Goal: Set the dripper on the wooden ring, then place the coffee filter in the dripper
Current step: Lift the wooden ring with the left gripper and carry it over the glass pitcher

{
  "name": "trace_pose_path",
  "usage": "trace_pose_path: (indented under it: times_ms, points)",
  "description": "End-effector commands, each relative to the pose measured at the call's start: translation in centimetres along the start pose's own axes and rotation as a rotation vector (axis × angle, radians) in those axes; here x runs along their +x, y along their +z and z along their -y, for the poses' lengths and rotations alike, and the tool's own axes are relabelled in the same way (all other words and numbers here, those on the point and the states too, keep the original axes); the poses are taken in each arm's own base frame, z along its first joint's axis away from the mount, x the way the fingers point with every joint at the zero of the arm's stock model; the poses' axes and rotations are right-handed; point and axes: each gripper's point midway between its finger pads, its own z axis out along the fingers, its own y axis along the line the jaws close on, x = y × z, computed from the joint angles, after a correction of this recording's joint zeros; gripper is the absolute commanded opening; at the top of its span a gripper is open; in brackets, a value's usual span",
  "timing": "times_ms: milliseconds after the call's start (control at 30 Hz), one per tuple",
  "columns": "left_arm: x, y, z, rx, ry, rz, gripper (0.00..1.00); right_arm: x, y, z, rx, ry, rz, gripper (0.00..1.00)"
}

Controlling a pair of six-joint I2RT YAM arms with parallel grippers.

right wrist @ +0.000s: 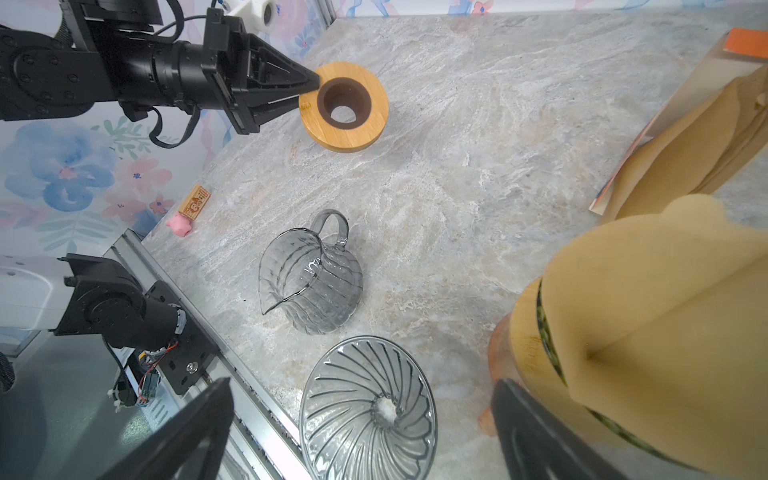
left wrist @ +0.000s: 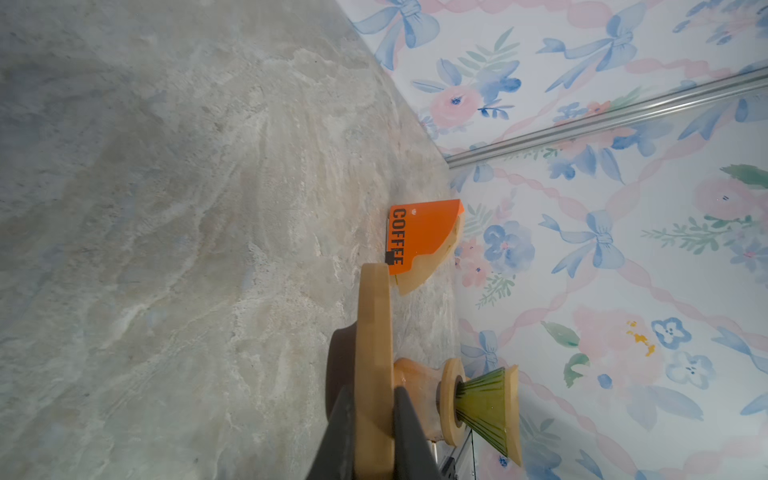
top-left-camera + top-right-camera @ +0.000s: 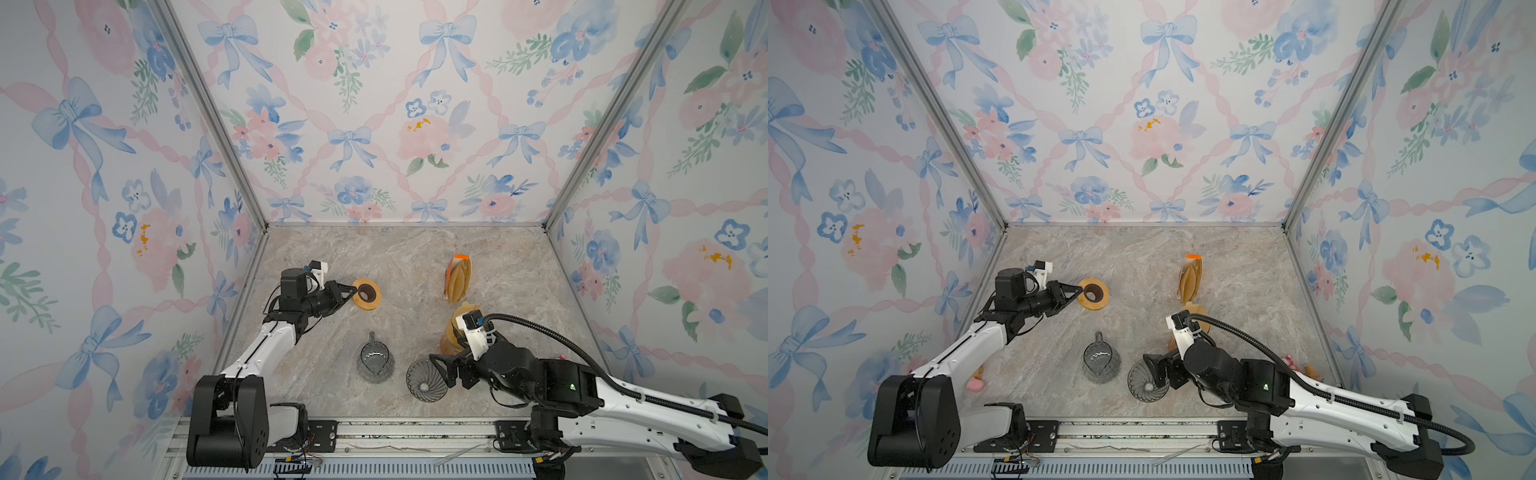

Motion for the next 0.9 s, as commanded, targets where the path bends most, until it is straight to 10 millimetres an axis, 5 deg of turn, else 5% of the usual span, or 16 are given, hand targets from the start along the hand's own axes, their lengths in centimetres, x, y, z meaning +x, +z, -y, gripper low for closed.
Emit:
trace_pose_path:
  times_ms: [0, 367, 867]
  points:
    - [1.9, -1.4, 1.9, 0.066, 0.008, -0.065, 0.08, -0.4, -0.9, -0.1, -0.005, 0.003, 0.006, 0.99]
    - [8.2, -4.6, 3.4, 0.190, -0.023, -0.189, 0.10, 0.2, -1.4, -0.5, -0.045, -0.015, -0.031, 0.99]
    - [13.1, -5.4, 0.2, 0.158, -0.131, -0.256, 0.11, 0.9, -0.2, -0.9, -0.041, -0.025, -0.062, 0.99]
